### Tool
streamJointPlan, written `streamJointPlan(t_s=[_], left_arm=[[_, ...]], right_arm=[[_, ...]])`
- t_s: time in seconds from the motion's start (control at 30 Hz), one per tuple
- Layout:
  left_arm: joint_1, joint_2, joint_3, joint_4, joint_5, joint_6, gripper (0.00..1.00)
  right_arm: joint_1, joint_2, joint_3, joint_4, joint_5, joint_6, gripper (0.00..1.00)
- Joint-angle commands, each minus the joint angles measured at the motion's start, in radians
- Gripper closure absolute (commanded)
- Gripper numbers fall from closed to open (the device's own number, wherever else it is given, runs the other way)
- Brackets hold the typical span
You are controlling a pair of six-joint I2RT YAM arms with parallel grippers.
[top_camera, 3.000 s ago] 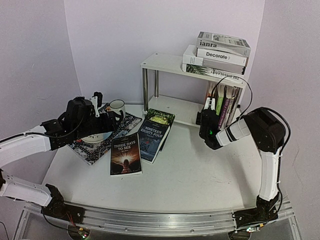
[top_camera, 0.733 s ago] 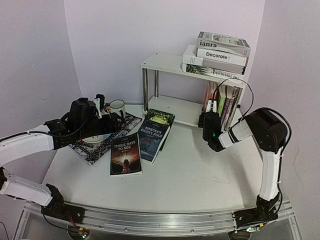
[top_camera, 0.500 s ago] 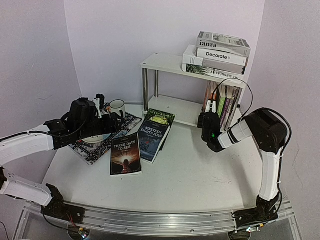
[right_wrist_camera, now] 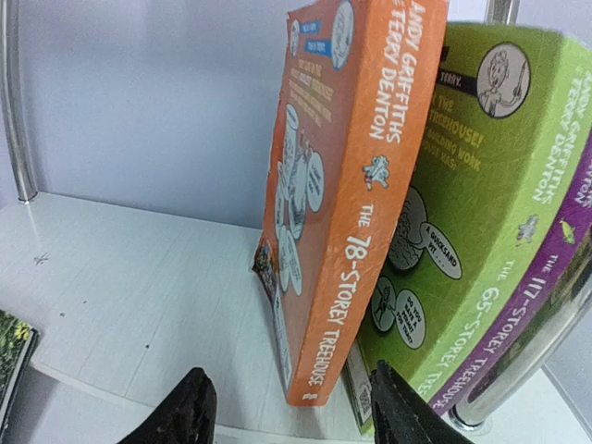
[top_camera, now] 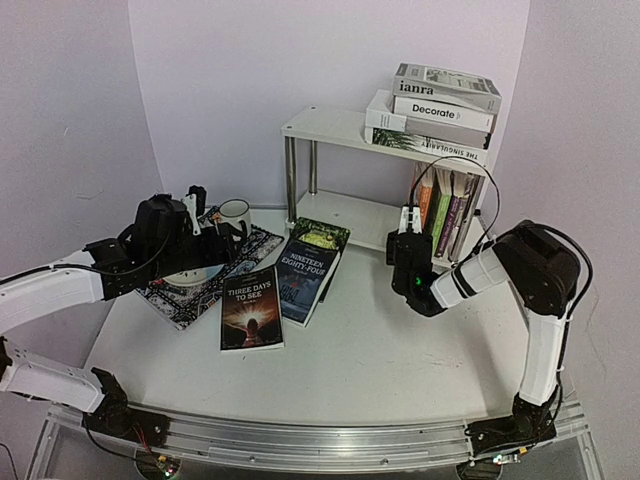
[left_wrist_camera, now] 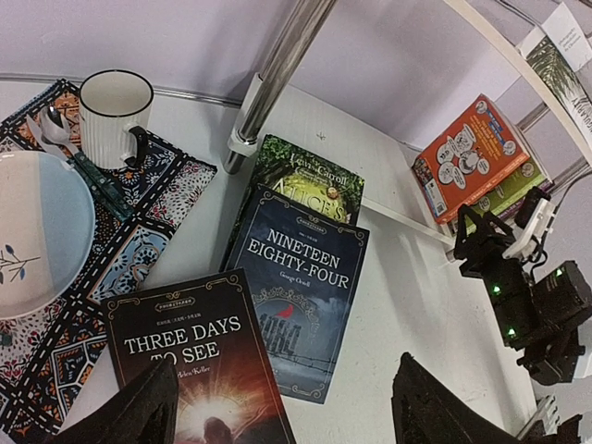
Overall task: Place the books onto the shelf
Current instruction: Place the book on the shelf, then adjust the book on the shelf.
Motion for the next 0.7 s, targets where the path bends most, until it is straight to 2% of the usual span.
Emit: streamJointPlan(t_s=[0.0,0.13,0.23,0.33,0.47,0.57,0.67], left_arm=[[0.004,0.017,0.017,0.013,0.021,0.007,0.19],[0.003,0.059,0.040,0.017,0.027,0.012,0.19],[0.004,0.081,0.051,0.027,0.033,0.012,0.19],[0.004,0.088,0.058,0.030,0.034,0.012,0.19],[0.004,0.075,0.051,0.030,0.020,0.011,0.19],[0.005,0.065,0.043,0.030,0.011,0.007,0.19],[0.005,0.063,0.041,0.031,0.009,0.005,0.19]], right_arm=[[0.093,-0.095,-0.051,0.296,0.091,-0.061,0.41],[0.148,-0.113,-0.086,0.212,0.002,-0.134,0.47],[0.147,-0.072,-0.024,0.137,0.026,-0.208,0.65],[0.147,0.016,0.098,0.112,0.042,-0.391,0.81],[0.129,0.139,0.277,0.094,0.017,-0.624,0.91],[0.099,0.210,0.418,0.003,-0.003,-0.664,1.00],[0.058,0.274,0.553,-0.138,-0.018,-0.659,1.00]])
